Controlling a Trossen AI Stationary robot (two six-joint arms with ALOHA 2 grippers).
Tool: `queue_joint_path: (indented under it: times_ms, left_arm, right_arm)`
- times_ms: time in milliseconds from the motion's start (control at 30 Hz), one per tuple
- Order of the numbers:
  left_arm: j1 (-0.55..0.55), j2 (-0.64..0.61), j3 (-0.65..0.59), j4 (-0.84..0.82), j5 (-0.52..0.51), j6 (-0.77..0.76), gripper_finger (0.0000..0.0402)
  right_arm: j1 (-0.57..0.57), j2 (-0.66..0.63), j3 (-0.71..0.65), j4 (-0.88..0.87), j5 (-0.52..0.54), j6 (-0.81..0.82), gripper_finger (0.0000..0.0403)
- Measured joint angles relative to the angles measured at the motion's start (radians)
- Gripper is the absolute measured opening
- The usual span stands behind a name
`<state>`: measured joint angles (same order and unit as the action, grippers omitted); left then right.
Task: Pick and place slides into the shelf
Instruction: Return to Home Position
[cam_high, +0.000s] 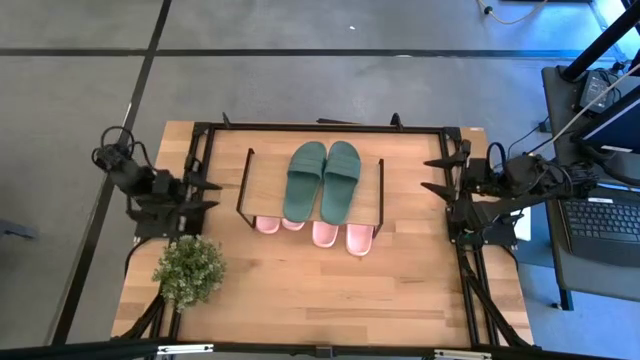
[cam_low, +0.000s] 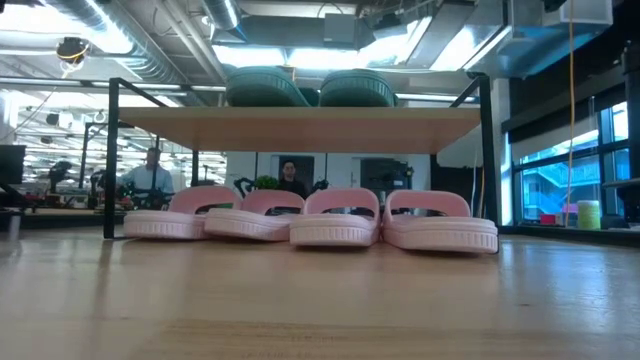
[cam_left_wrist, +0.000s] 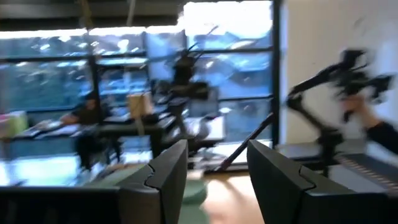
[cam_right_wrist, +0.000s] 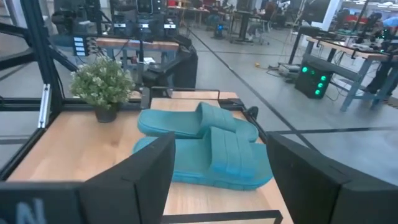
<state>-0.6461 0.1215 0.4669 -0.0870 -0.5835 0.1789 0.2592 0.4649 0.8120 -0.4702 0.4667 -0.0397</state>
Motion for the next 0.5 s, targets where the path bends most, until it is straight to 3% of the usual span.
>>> queue_joint_path:
  times_ms: [233, 333, 500]
  left_arm:
    - [0.131, -0.011, -0.047, -0.003, -0.276, -0.015, 0.0159]
    - [0.184, -0.047, -0.06, 0.004, -0.199, -0.034, 0.0159]
    - [0.285, -0.057, -0.109, 0.023, -0.205, -0.042, 0.0159]
  right_arm:
    - [-0.014, 0.024, 0.0, -0.005, 0.0, -0.004, 0.0253]
    - [-0.014, 0.026, 0.0, -0.014, 0.0, -0.004, 0.0253]
    - [-0.014, 0.026, 0.0, -0.016, 0.0, -0.004, 0.0253]
